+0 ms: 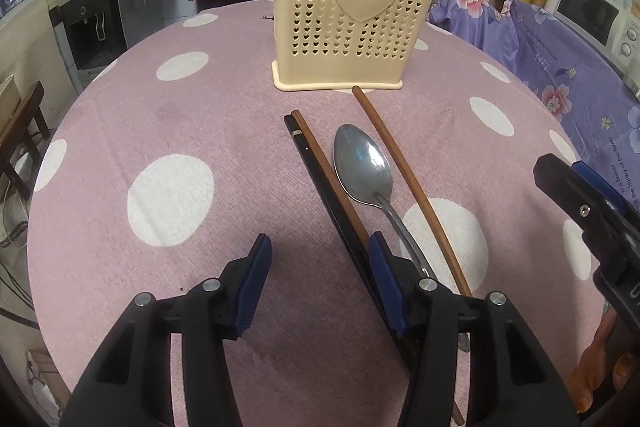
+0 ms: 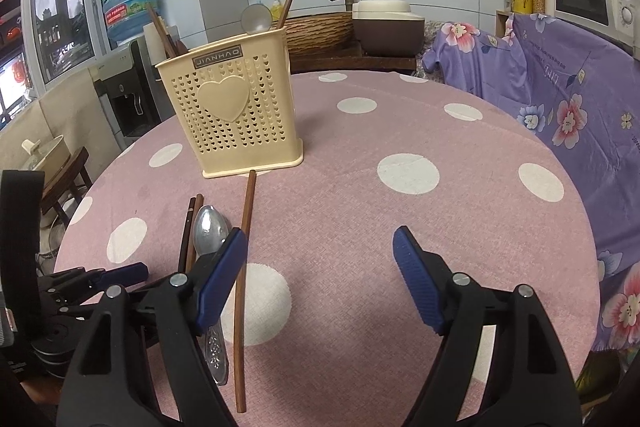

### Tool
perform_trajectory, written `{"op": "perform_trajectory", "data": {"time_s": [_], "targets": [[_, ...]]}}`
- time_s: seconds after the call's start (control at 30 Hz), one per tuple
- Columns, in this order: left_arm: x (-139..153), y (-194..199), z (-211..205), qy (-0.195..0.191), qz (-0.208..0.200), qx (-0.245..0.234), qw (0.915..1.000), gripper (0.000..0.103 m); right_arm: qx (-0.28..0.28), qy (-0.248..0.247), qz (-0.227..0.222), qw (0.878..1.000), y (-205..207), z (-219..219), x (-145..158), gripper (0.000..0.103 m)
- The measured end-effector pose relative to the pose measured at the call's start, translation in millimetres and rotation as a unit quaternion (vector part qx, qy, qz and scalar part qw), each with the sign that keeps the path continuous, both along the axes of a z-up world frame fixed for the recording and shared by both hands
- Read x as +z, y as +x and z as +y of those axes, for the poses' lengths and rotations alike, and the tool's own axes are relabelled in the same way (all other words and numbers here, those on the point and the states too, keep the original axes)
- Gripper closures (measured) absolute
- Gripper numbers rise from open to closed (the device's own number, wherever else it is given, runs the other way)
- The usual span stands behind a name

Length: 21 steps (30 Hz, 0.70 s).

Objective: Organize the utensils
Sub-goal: 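Grasp a brown chopstick with the right tool while the left tool grasps a black chopstick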

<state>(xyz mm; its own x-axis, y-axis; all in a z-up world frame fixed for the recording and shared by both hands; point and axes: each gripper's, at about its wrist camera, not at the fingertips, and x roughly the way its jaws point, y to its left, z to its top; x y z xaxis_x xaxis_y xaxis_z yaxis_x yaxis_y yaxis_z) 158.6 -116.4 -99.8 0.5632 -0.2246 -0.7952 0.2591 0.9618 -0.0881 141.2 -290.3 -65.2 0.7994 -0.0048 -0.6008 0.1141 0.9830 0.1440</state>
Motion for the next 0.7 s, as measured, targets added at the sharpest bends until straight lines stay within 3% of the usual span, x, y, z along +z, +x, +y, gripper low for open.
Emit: {"op": "perform_trajectory", "data": {"time_s": [0.23,0.5,0.57,0.7], "targets": [[0,-2,5,0.008,-0.004,-0.001,1.0,0.054,0.001,-0.005,0.005,1.0,0,3,-1,0.027],[13,-1,50,-0.029,-0.002,0.049,0.9984,0.054,0.053,-0.012,0.038,0.998,18,16,0,0.027],[19,2,54,-0.037,-0.008,0.054,0.9978,0.054,0.079,-0.013,0.054,0.995,34,24,-4,0.032],[22,7,58,-0.047,-0.013,0.066,0.9966,0.054,0.108,-0.031,0.077,0.991,70,40,-15,0.055]]}}
